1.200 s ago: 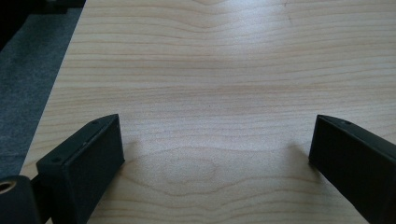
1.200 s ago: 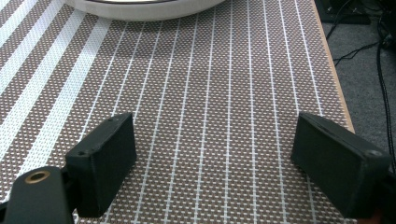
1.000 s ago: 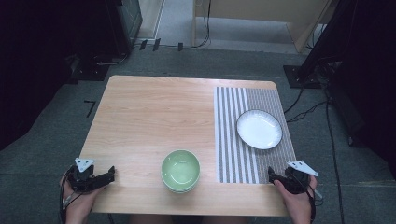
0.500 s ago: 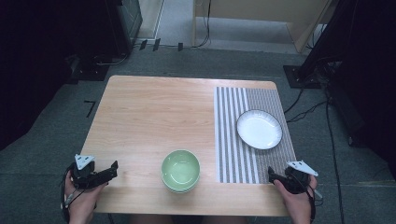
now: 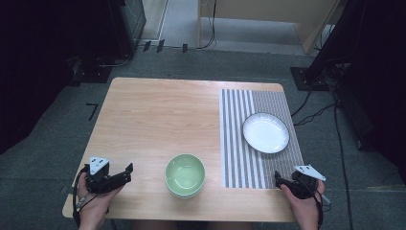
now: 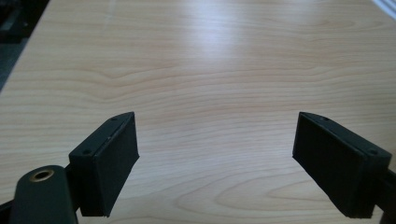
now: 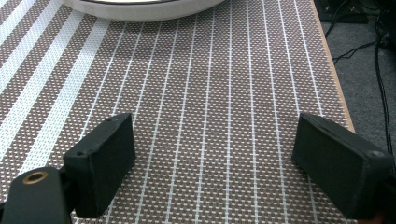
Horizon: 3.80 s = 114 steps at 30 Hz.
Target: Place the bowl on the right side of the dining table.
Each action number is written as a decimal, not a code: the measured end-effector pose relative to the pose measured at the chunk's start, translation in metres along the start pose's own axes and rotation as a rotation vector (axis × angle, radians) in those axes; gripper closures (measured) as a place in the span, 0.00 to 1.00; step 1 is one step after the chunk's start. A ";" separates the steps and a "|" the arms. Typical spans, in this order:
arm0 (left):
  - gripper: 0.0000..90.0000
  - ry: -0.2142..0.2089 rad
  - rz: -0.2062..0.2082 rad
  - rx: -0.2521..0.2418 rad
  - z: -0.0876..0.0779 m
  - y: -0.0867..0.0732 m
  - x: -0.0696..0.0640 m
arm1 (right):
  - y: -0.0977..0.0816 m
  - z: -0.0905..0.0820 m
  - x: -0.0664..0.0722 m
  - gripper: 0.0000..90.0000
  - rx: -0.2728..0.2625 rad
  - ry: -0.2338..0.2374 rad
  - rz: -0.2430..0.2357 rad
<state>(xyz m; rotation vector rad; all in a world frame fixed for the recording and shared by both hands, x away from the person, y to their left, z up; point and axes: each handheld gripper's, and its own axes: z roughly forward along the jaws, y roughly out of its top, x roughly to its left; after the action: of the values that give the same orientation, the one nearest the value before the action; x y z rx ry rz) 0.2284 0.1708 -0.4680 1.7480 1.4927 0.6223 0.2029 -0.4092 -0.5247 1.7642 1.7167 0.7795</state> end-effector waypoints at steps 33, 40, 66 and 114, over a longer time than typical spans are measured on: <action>0.36 -0.230 0.047 -0.109 -0.027 0.020 -0.072 | 0.000 0.000 0.001 0.14 0.000 -0.005 0.004; 0.38 -0.261 0.072 -0.098 -0.021 0.022 -0.096 | 0.000 0.000 0.001 0.14 0.000 -0.005 0.004; 0.87 -0.216 0.149 -0.052 0.005 0.017 -0.129 | 0.022 -0.035 0.028 0.52 -0.185 0.031 0.080; 0.95 -0.261 0.159 -0.087 0.000 0.020 -0.123 | 0.087 -0.068 0.192 0.48 -0.189 0.482 -0.136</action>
<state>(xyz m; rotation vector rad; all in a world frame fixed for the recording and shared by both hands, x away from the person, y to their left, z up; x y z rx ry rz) 0.2156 0.0502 -0.4397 1.8140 1.1410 0.5076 0.2147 -0.2202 -0.4091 1.3885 1.9599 1.3380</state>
